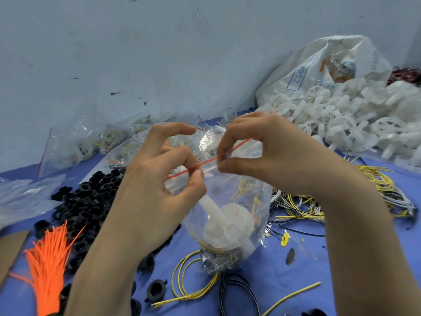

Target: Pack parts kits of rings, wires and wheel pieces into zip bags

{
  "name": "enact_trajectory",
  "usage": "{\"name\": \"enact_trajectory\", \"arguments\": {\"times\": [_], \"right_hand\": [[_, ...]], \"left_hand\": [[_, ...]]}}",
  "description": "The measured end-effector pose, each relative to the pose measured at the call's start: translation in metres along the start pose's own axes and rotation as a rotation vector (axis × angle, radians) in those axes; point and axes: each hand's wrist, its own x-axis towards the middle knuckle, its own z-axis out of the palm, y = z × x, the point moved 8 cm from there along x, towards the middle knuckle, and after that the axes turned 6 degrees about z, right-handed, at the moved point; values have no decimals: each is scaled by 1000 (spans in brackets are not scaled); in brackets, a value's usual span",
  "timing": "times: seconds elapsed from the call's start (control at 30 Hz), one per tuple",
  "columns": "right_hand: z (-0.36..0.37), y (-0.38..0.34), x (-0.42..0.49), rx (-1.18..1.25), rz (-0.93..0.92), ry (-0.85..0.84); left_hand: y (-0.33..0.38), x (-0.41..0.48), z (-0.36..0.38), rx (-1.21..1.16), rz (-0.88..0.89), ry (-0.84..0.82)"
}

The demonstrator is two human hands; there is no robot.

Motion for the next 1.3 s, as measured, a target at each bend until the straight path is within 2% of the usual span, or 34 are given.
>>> {"name": "enact_trajectory", "arguments": {"times": [0.23, 0.83, 1.3], "right_hand": [[2, -3, -4, -63, 1, -20], [-6, 9, -4, -33, 43, 26], [-12, 15, -4, -19, -22, 59]], "left_hand": [[7, 1, 3, 5, 41, -4], [4, 0, 0, 12, 45, -24], [-3, -1, -4, 34, 42, -40]]}}
